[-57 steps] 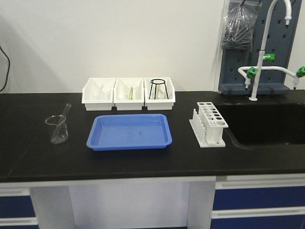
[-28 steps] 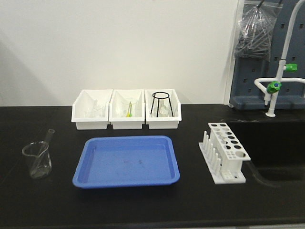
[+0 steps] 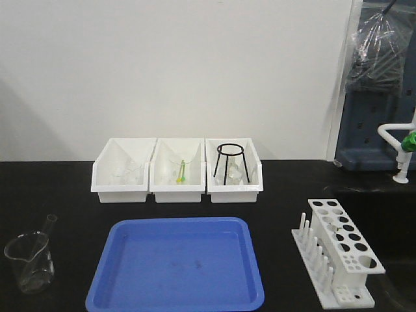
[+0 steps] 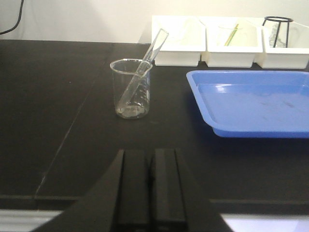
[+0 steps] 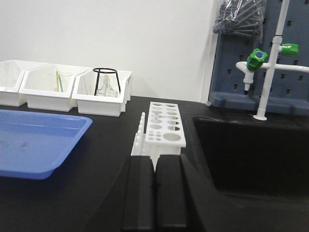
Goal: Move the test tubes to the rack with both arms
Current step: 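Move the left gripper toward the glass test tube in the beaker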
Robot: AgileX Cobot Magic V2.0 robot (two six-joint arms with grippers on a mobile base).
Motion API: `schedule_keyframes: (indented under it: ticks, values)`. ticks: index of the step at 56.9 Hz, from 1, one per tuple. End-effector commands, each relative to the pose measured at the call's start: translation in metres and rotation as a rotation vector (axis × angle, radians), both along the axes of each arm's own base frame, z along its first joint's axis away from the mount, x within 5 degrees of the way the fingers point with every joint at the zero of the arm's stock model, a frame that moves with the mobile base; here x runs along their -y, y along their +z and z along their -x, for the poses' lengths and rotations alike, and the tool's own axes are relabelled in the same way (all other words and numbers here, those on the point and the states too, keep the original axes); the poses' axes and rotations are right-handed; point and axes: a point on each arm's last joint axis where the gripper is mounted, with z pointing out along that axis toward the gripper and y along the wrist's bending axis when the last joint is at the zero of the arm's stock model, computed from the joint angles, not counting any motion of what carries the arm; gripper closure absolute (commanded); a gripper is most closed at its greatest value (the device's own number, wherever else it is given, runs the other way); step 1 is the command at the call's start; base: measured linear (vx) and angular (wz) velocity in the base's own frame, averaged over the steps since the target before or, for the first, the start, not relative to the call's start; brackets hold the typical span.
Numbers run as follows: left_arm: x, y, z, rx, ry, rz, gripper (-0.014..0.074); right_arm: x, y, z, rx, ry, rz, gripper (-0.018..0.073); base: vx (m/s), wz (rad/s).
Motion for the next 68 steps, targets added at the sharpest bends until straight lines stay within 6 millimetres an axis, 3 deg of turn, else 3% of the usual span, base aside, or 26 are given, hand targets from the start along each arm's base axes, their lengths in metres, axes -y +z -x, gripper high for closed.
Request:
schedule_keyframes:
  ticks: [1, 68]
  values:
    - [0.0002, 0.0169, 0.0001, 0.11, -0.001, 0.016, 0.0601, 0.0001, 0.0036, 0.0006, 0.078, -0.003, 0.006, 0.0568, 0.26, 0.06]
    - [0.0002, 0.0169, 0.0001, 0.11, -0.001, 0.016, 0.0601, 0.0001, 0.0036, 0.0006, 0.078, -0.003, 0.006, 0.0568, 0.11, 0.02]
